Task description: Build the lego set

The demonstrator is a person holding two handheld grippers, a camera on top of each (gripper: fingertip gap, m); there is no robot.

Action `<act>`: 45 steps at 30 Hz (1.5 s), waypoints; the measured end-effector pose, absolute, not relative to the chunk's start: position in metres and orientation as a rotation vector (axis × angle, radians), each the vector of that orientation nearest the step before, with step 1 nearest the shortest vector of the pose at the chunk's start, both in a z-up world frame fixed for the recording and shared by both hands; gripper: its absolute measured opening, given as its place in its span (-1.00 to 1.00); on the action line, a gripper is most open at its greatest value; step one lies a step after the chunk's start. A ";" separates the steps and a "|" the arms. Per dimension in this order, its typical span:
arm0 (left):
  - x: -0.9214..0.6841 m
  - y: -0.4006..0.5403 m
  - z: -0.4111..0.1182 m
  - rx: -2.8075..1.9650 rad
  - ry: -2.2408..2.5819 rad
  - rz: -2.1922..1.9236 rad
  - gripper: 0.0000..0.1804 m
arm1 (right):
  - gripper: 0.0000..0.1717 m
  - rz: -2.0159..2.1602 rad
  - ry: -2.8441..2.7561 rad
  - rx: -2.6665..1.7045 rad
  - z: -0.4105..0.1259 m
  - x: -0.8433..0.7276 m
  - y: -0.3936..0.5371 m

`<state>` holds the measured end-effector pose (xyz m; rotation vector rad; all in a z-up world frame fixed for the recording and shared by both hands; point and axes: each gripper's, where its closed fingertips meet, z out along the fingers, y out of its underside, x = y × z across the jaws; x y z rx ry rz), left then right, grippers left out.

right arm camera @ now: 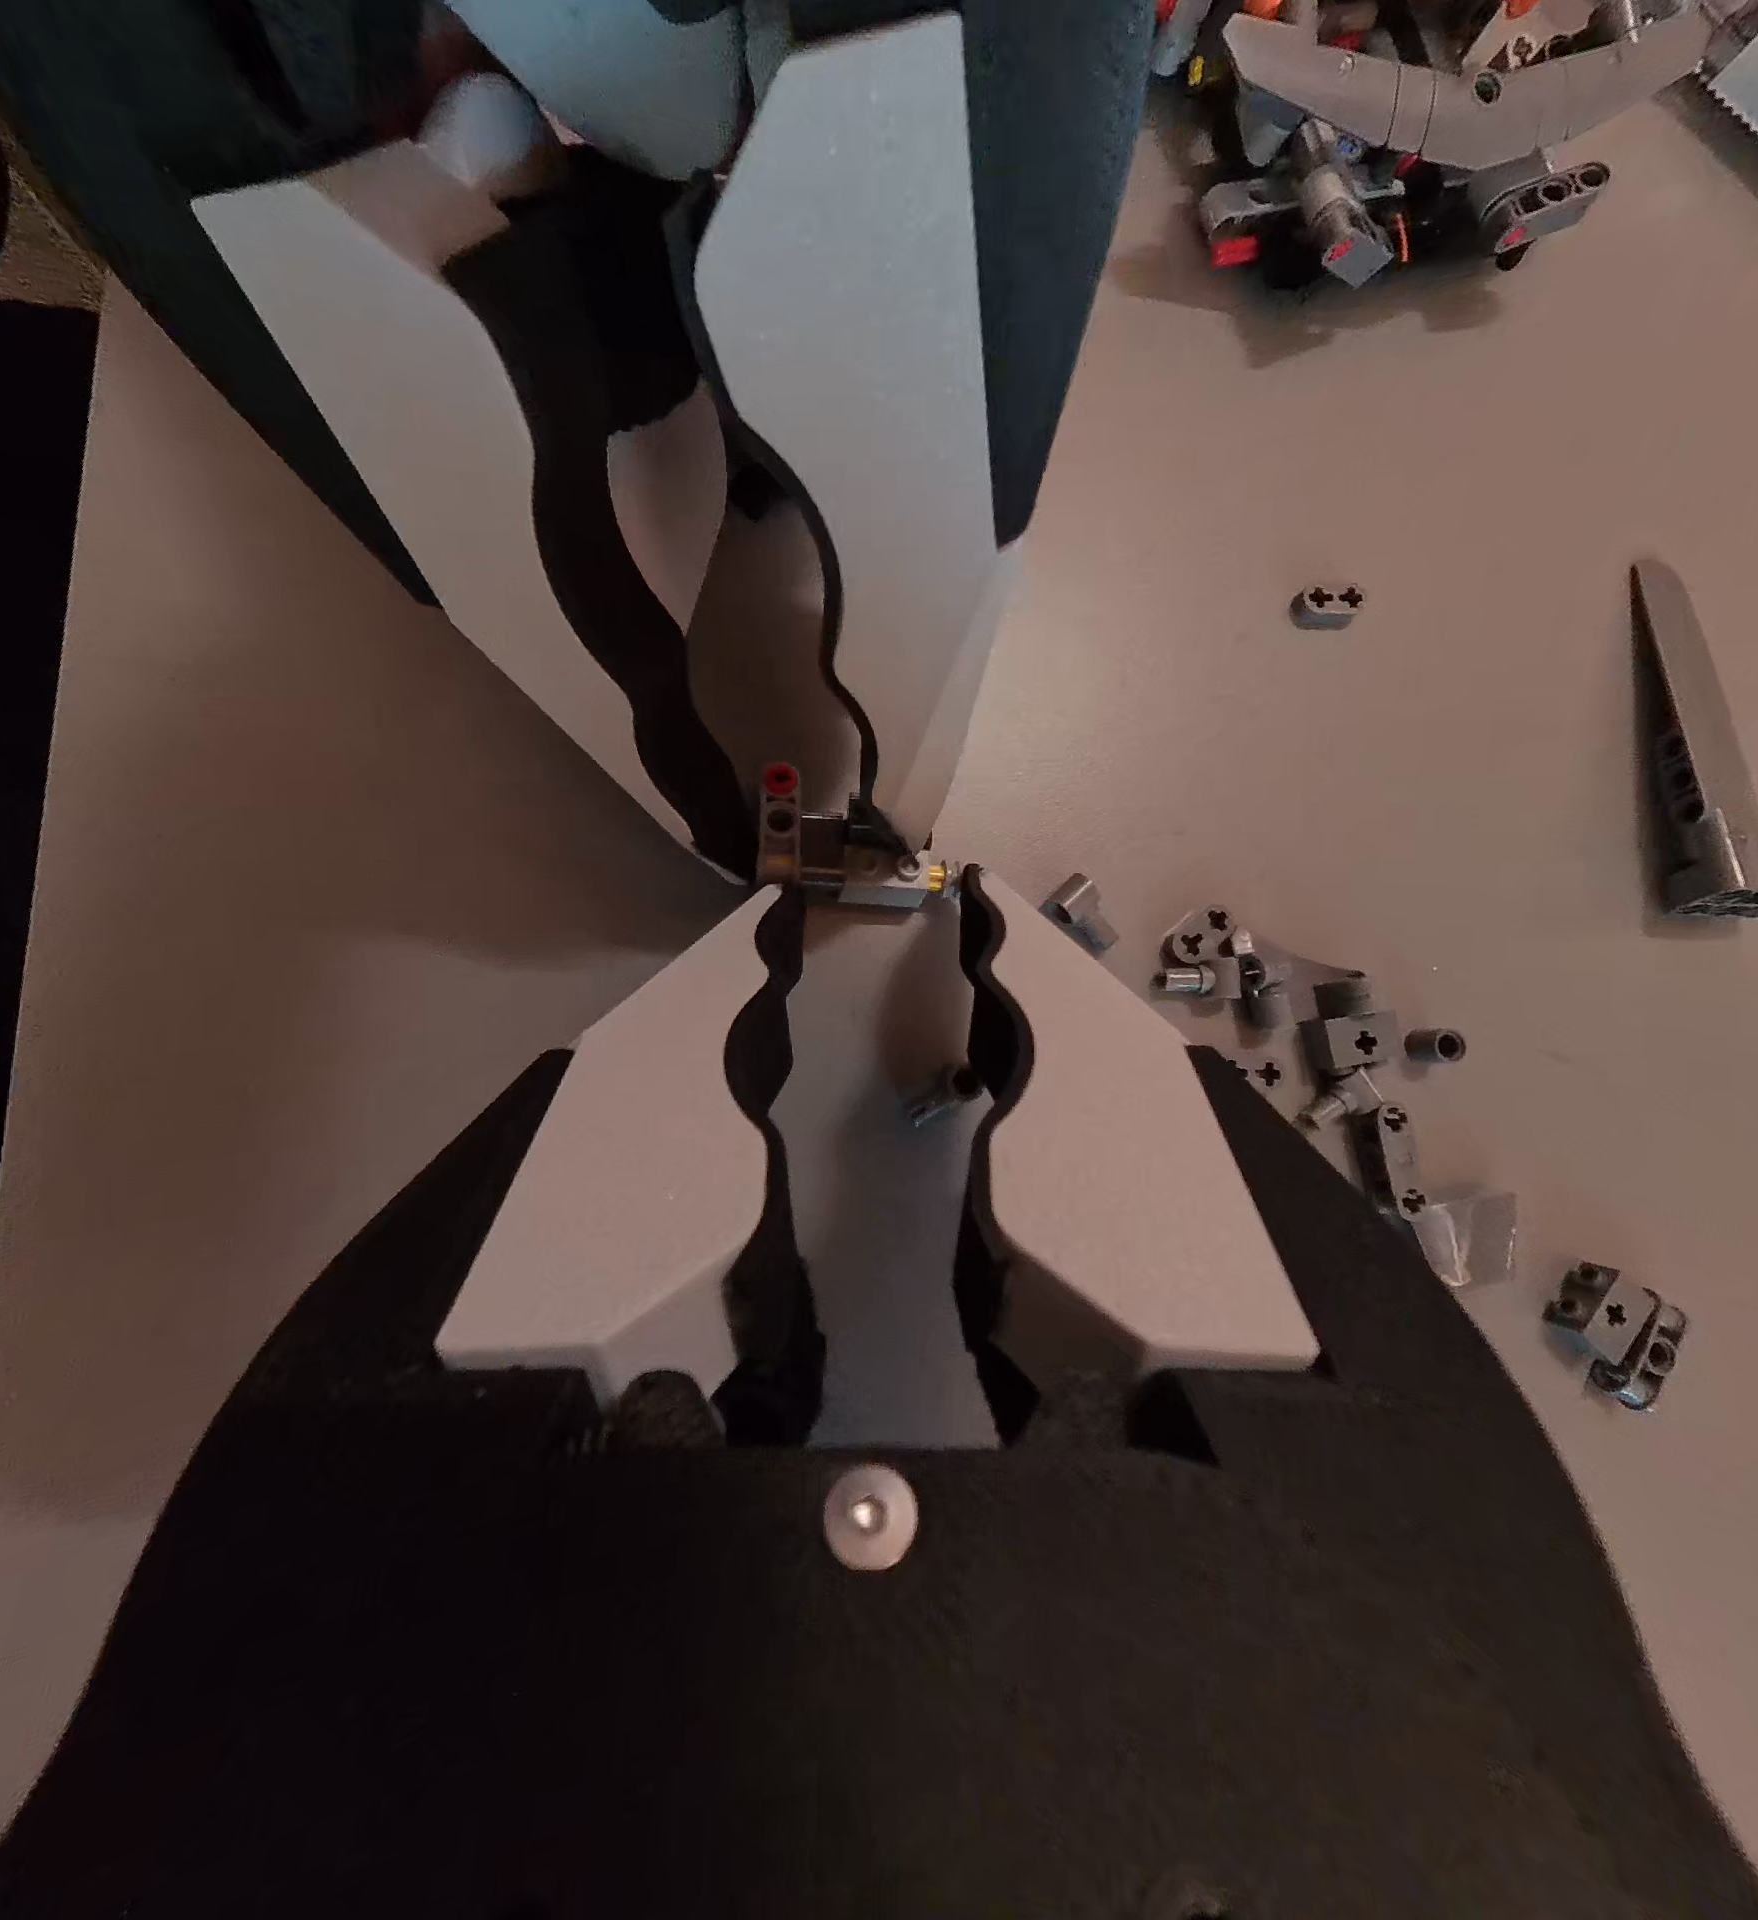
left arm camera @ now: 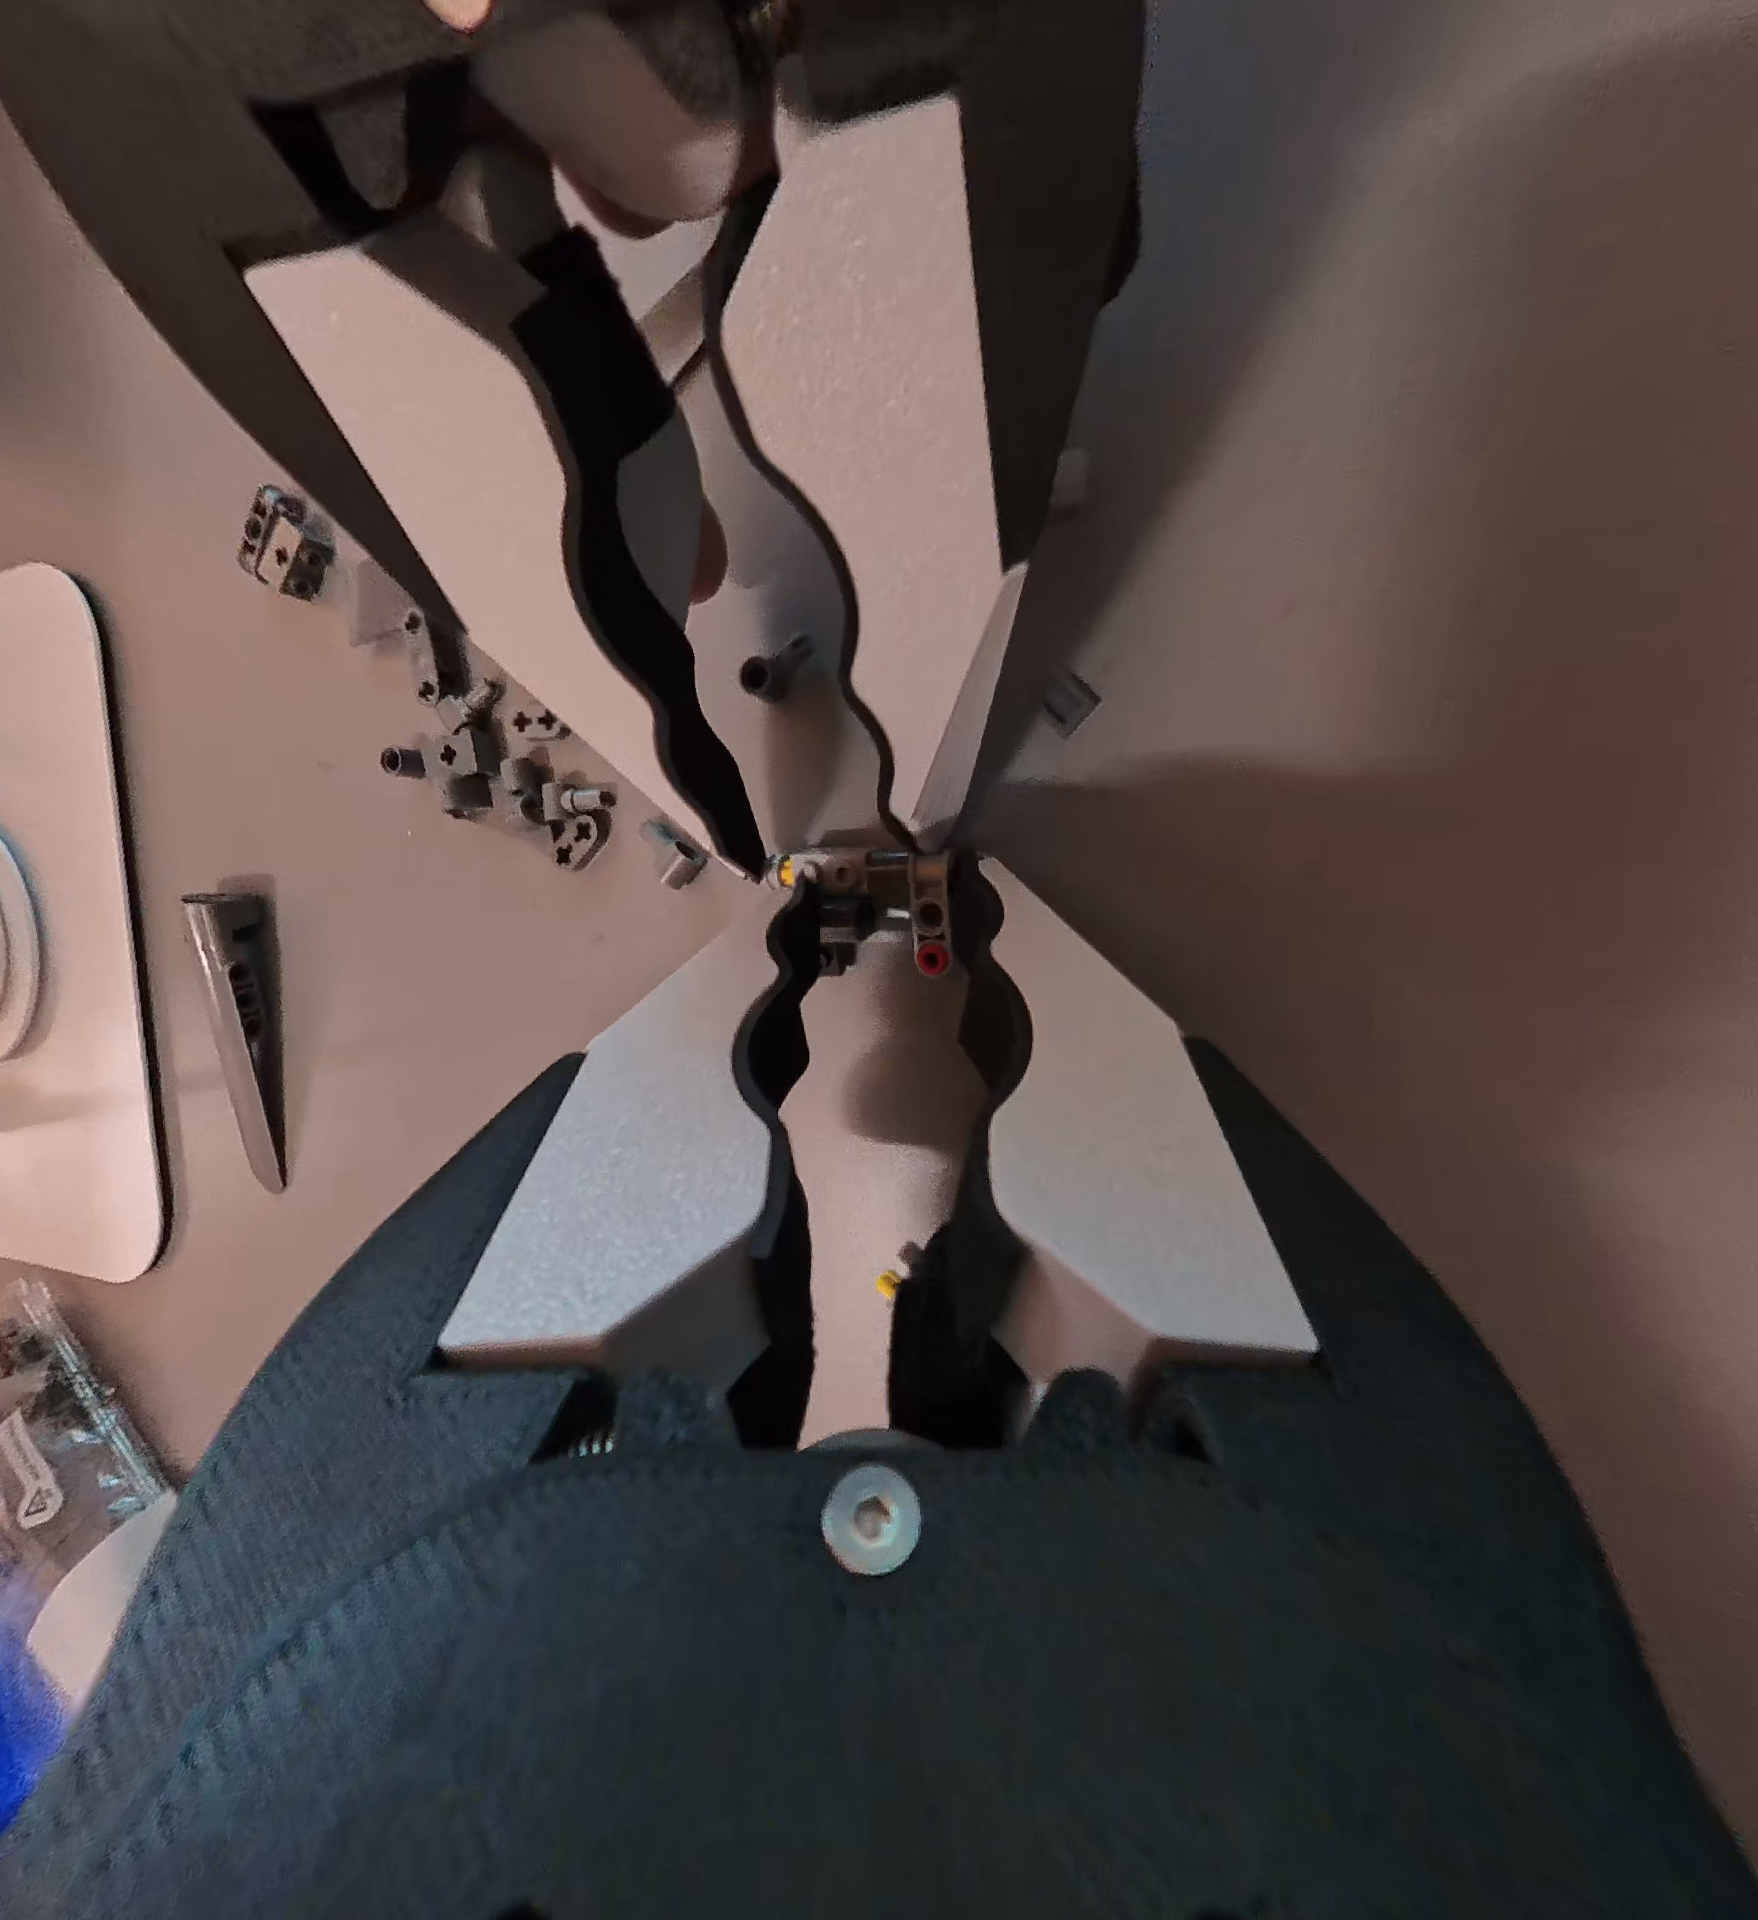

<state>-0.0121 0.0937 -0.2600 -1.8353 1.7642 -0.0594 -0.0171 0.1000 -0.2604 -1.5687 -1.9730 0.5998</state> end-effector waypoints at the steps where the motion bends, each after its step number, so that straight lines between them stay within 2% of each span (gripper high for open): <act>1: -0.012 0.094 -0.260 -1.835 1.765 -0.051 -0.73 | -0.68 0.602 -1.971 -1.567 -0.260 -0.017 0.100; 12: -0.010 0.094 -0.259 -1.851 1.725 -0.073 -0.69 | -0.72 0.563 -1.956 -1.549 -0.260 -0.015 0.104; 19: -0.017 0.100 -0.256 -1.874 1.673 -0.068 -0.44 | -0.78 0.568 -1.956 -1.550 -0.261 -0.014 0.103; 27: -0.013 0.092 -0.262 -1.948 1.715 -0.174 -0.64 | -0.79 0.561 -1.956 -1.545 -0.261 -0.014 0.103; 38: -0.012 0.092 -0.264 -1.982 1.711 -0.291 -0.65 | -0.80 0.557 -1.967 -1.543 -0.261 -0.013 0.102; 45: -0.010 0.091 -0.263 -1.950 1.770 -0.204 -0.66 | -0.81 0.560 -1.973 -1.543 -0.261 -0.012 0.101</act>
